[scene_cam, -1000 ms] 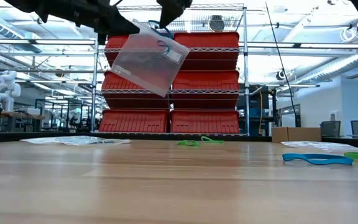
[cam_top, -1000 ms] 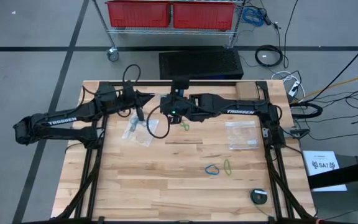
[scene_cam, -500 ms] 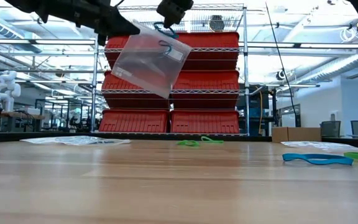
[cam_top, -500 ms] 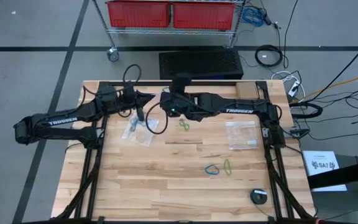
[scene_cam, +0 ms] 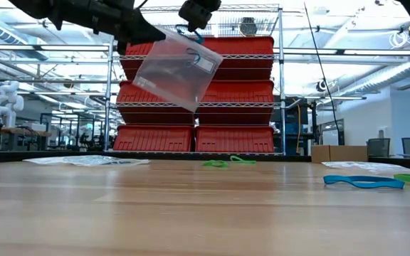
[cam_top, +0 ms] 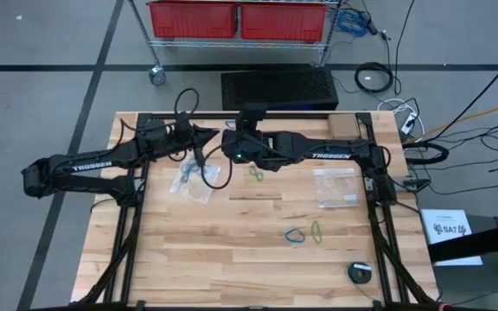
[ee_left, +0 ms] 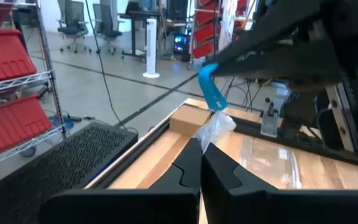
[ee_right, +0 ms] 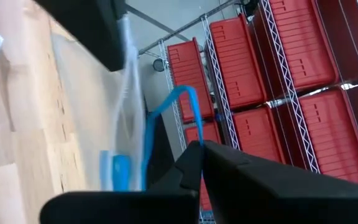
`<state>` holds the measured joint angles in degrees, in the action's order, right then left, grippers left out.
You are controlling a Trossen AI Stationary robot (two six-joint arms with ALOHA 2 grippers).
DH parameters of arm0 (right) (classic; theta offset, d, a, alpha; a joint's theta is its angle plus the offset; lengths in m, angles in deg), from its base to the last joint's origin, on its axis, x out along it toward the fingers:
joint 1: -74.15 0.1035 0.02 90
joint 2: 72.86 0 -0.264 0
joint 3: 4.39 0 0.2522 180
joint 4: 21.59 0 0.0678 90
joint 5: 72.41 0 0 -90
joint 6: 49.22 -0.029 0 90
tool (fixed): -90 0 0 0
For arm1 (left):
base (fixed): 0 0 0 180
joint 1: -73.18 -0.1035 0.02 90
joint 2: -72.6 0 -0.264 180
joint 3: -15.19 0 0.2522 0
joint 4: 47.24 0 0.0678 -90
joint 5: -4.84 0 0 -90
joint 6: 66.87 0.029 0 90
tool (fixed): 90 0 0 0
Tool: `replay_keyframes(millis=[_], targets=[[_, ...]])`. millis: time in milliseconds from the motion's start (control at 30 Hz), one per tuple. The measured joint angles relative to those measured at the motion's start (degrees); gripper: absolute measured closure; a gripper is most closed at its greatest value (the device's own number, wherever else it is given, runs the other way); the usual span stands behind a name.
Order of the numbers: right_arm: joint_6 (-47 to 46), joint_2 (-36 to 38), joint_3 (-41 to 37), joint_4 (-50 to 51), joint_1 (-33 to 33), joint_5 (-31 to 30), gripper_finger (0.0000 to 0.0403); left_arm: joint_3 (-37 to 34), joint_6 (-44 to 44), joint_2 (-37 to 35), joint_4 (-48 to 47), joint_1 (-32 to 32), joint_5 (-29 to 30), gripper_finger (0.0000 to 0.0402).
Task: Sort rubber bands
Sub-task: Put the blue rubber band into the bottom left transparent zip bag
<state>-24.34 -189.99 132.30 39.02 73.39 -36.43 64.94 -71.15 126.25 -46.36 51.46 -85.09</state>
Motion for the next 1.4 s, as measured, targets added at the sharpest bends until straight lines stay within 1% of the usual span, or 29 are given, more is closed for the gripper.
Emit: replay_keyframes(millis=[367, 500, 733, 800, 900, 967, 1400], targets=[[-0.73, -0.23, 0.00, 0.66, 1.65, -0.11, 0.0403, 0.00, 0.00, 0.00, -0.09, -0.90, 3.33, 0.0400], [-1.97, -0.95, -0.06, 2.07, 1.66, 0.14, 0.0403, 0.00, -1.30, 0.00, -0.03, -1.61, 3.44, 0.0400], [-1.62, -2.03, -0.59, 1.32, 0.24, -0.13, 0.0403, 0.00, -1.38, 0.00, -0.71, -1.51, 3.41, 0.0400], [-0.96, -2.04, -0.60, 0.95, 0.27, -1.03, 0.0403, 0.00, -1.36, 0.00, -1.02, -1.51, 3.41, 0.0400], [1.69, -2.02, -0.59, -0.51, 0.55, -5.79, 0.0403, 0.00, -1.36, 0.00, -1.48, -1.51, 3.37, 0.0400], [3.10, -2.02, -0.59, -1.48, 0.73, -7.84, 0.0403, 0.00, -1.36, 0.00, -1.81, -1.51, 3.34, 0.0400], [3.02, -2.00, -0.61, -1.93, 0.82, -7.29, 0.0403, 0.00, -1.63, 0.00, -1.14, -1.51, 3.17, 0.0400]])
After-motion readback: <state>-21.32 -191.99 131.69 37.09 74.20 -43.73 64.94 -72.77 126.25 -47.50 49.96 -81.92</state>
